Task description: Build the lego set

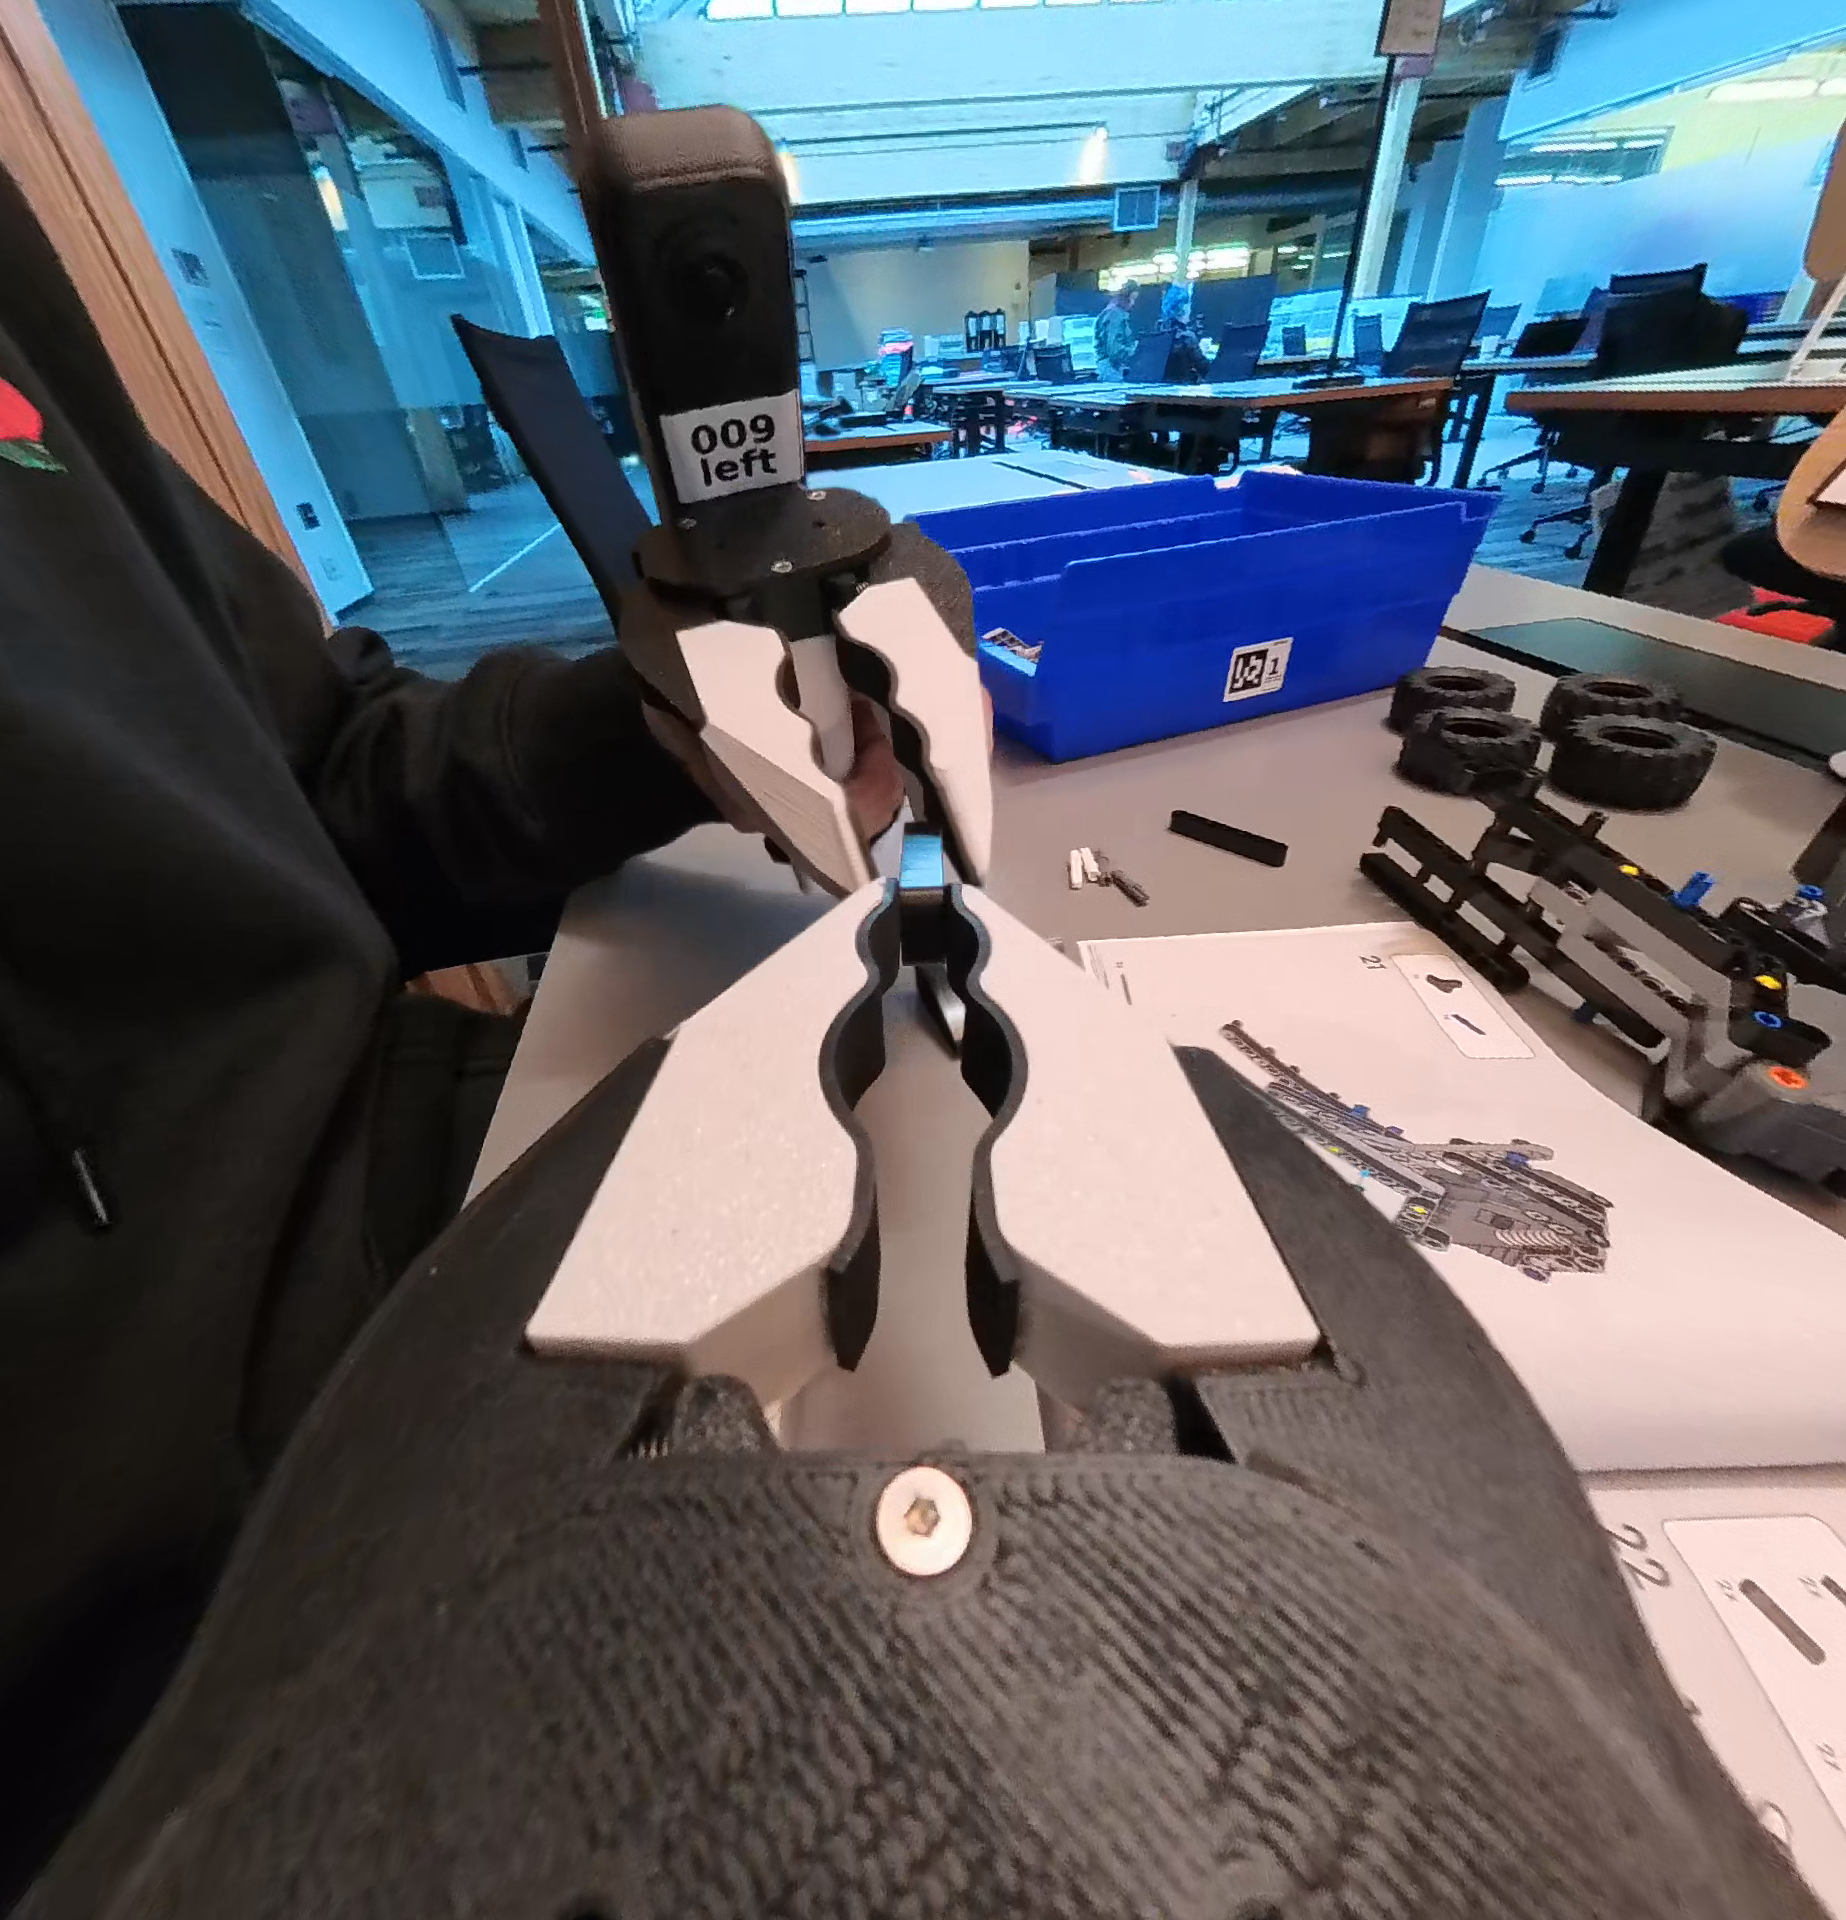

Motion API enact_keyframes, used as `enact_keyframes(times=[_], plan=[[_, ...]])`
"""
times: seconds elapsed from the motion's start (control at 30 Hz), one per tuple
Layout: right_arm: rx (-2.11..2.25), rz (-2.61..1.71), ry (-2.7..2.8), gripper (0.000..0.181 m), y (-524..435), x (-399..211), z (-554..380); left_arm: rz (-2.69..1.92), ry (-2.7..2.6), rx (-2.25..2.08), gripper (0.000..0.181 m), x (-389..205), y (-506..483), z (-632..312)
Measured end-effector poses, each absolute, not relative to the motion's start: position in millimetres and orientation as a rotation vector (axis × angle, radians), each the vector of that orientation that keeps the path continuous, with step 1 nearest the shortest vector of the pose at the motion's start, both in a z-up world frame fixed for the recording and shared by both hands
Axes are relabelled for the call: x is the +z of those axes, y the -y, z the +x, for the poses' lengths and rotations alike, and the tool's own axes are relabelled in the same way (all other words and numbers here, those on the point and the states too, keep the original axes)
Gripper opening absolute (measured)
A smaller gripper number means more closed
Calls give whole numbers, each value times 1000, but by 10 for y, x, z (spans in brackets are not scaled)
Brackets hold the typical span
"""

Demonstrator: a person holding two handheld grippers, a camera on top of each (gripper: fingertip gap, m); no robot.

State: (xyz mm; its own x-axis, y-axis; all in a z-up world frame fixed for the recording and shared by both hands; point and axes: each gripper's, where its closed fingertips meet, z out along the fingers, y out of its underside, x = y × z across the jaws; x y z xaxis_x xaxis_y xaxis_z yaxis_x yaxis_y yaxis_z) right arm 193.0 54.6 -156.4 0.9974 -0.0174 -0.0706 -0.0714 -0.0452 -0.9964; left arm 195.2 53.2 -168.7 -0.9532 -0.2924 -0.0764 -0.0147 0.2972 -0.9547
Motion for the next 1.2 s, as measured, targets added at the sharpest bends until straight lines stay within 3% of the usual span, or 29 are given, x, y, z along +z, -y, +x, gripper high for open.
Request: enact_keyframes(times=[0.7,1.07,1.2], plan=[[25,-1610,115,5,-539,-1557,1666,-46,-2370,-1800,6,-1700,-510,1698],[40,-1592,74,5,-521,-1529,1726,-214,-2409,-1949,5,-1625,-526,1734],[-4,-1556,45,18,-489,-1481,1774,-265,-2382,-1999,5,-1546,-573,1745]])
